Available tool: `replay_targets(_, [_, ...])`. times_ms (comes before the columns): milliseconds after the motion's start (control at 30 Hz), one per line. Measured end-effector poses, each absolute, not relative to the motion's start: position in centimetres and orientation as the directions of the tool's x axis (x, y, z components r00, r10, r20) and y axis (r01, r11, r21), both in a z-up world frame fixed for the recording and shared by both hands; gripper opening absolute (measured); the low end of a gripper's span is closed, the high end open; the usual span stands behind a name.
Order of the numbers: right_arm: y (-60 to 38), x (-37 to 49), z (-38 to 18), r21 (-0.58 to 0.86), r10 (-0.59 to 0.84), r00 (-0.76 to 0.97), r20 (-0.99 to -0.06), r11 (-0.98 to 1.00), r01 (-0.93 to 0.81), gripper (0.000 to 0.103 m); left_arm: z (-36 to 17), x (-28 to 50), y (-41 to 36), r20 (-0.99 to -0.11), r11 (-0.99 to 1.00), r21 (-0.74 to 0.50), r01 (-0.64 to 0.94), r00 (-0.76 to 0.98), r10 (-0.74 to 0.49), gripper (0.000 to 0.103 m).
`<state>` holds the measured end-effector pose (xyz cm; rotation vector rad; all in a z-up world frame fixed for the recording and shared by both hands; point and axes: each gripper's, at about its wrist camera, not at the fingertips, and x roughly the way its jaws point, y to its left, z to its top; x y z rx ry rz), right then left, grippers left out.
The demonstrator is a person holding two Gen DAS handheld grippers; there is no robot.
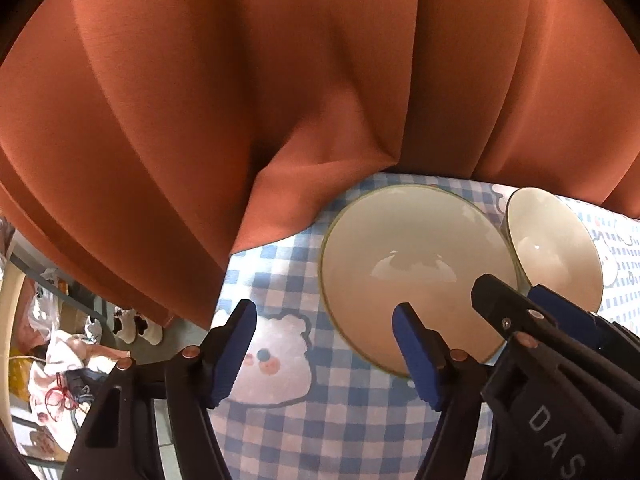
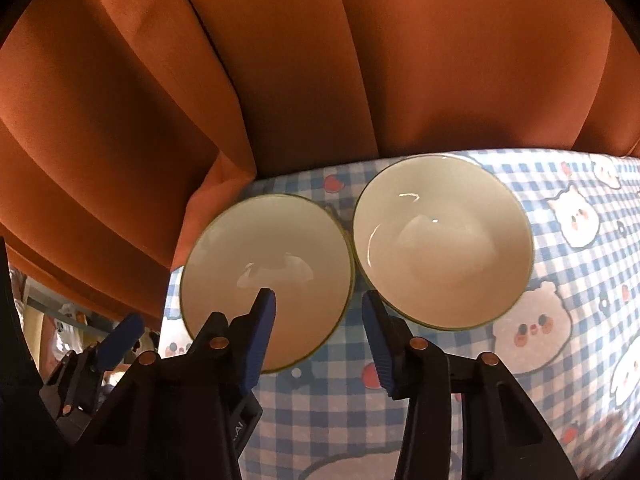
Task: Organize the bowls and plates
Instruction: 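Move both tools to the next white bowl and close them on its rim, then lift the white bowl off the cloth with both tools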
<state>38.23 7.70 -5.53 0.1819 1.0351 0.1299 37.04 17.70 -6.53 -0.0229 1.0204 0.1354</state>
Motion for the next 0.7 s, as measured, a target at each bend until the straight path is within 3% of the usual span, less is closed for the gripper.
replay_targets(67, [7.7,38.9,-5.9,0.214,0.192,0.503,-0.843,0.977,-0.016,0.042,-6.8,37.4,17.6,-0.851,0.993,0.040,-0.111,0.517,0.092,0.071])
replay_targets(100, [7.7,39.2,-6.0,0.217,0.195,0.499,-0.844,0.976,-0.014,0.039,-7.0,37.7,17.6,-0.851,0.992,0.045,-0.115,0.516,0.098,0.065])
replay_targets(367, [7.8,39.6,-6.3,0.206,0.182,0.515,-0.838,0.979,-0.011,0.034,-8.2,39.4,18.0,-0.869,0.993,0.009,-0.114,0.490,0.064,0.050])
replay_targets(500, [7.8,40.1,-6.8,0.190,0.167,0.518,-0.839,0.982,-0.010,0.030,-8.7,39.8,17.9,-0.882,0.995,-0.015,-0.099,0.470,0.033,0.030])
replay_targets(700, [7.4,40.5,-7.6,0.186,0.168,0.500,-0.850,0.982,-0.014,0.023,-8.7,39.2,17.5,-0.879,0.997,-0.008,-0.075,0.476,0.029,0.029])
